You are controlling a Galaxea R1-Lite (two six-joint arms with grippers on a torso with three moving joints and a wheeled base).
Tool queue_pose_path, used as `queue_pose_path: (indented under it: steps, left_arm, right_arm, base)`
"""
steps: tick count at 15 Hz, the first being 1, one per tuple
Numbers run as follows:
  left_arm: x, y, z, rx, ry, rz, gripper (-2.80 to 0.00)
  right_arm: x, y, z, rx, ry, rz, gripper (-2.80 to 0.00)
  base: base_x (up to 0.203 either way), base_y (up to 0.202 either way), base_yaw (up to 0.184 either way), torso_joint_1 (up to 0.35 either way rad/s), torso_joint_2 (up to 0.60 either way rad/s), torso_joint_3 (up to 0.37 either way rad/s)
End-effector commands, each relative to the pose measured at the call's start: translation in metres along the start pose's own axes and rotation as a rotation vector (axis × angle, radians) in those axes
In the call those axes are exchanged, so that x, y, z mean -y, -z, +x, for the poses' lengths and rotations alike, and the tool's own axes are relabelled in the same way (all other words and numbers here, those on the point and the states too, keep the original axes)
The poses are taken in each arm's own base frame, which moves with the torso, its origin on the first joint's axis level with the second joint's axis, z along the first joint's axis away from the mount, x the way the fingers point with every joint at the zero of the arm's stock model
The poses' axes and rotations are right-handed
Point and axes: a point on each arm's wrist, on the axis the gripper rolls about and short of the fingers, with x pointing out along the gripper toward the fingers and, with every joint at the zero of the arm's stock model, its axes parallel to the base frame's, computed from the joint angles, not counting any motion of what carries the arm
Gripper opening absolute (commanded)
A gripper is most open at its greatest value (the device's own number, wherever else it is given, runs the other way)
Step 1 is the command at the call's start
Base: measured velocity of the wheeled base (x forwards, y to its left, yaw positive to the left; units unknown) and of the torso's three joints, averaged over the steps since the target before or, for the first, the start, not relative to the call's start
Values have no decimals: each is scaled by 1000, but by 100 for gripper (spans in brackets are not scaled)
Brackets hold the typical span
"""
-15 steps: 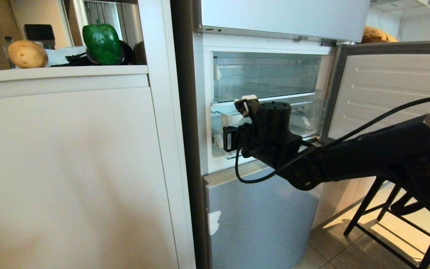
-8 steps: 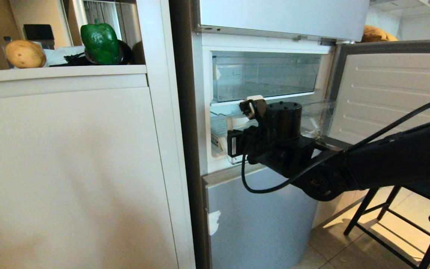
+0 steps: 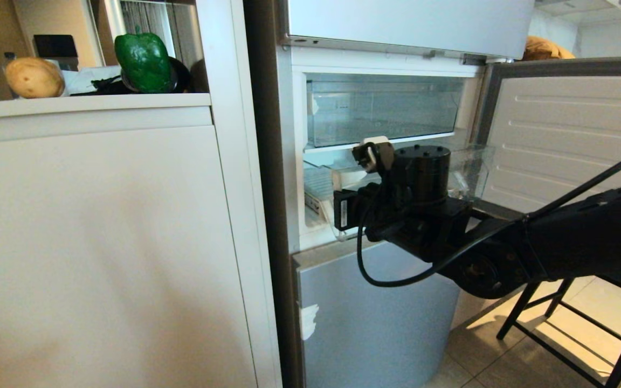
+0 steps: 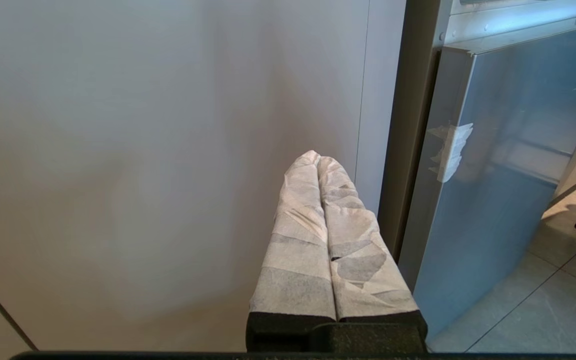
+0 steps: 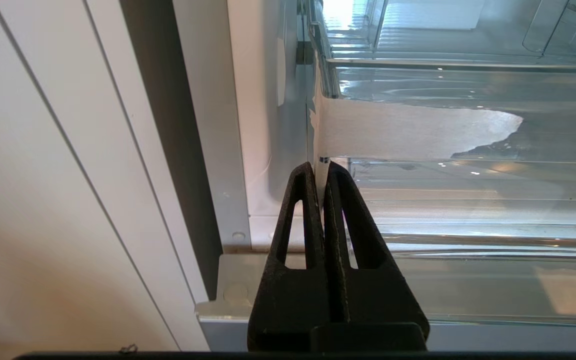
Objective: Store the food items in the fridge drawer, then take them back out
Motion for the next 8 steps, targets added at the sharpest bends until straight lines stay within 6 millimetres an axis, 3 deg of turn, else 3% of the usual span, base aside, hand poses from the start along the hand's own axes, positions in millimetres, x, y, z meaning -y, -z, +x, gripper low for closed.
queue_pose_path:
  steps: [1, 3, 4, 8]
  left_arm:
    - [0, 3, 1, -10, 0, 0, -280]
    - [0, 3, 1, -9, 0, 0, -280]
    - [0, 3, 1, -11, 0, 0, -280]
    - [0, 3, 1, -9, 0, 0, -280]
  right_arm:
    - [-1, -5, -6, 15, -4, 2, -280]
    - [-3, -4, -9, 8, -4, -1, -280]
    - [-3, -4, -9, 8, -6, 1, 0]
    - [-3, -5, -14, 7, -7, 2, 0]
  base:
    - [0, 0, 0, 0, 0, 0]
    - [0, 0, 0, 0, 0, 0]
    - [0, 0, 0, 0, 0, 0]
    - [0, 0, 0, 0, 0, 0]
